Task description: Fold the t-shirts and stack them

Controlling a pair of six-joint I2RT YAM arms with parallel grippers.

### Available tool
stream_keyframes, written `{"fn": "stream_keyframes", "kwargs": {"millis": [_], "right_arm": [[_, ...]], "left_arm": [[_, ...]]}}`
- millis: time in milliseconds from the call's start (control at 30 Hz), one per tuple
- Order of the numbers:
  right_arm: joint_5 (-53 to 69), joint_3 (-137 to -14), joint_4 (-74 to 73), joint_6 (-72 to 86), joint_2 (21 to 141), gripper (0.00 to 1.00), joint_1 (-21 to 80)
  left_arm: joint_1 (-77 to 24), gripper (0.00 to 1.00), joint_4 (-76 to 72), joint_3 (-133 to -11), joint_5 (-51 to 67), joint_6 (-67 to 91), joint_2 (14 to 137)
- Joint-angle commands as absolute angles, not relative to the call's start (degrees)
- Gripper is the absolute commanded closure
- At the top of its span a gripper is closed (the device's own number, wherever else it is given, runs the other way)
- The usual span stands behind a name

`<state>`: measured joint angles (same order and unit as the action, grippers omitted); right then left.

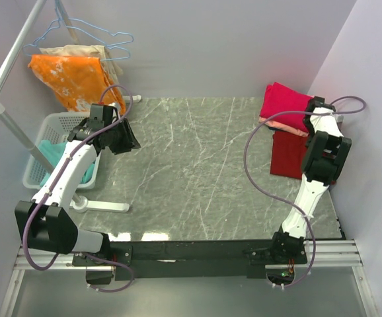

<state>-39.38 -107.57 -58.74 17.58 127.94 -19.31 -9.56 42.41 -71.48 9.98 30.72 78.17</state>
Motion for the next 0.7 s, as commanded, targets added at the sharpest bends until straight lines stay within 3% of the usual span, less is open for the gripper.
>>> {"fn": "stream_keyframes", "kwargs": {"millis": [0, 267, 667], "right_arm": [[-40.69, -108.02, -56.69, 18.81, 119.02, 0.37, -18.11], [-41.40, -104.50, -55.90, 19.07, 115.31, 0.37, -12.75], [-23.39, -102.21, -54.23, 21.62, 124.80, 0.37, -10.90]], "left_arm": [[-9.40, 0.54, 39.82, -72.34, 11.42, 30.15, 77.78], [-9.40, 0.54, 39.37, -71.98, 11.08, 29.88, 77.08], [-9.40, 0.54, 39.37, -70.58, 10.64, 29.80, 75.41]]}}
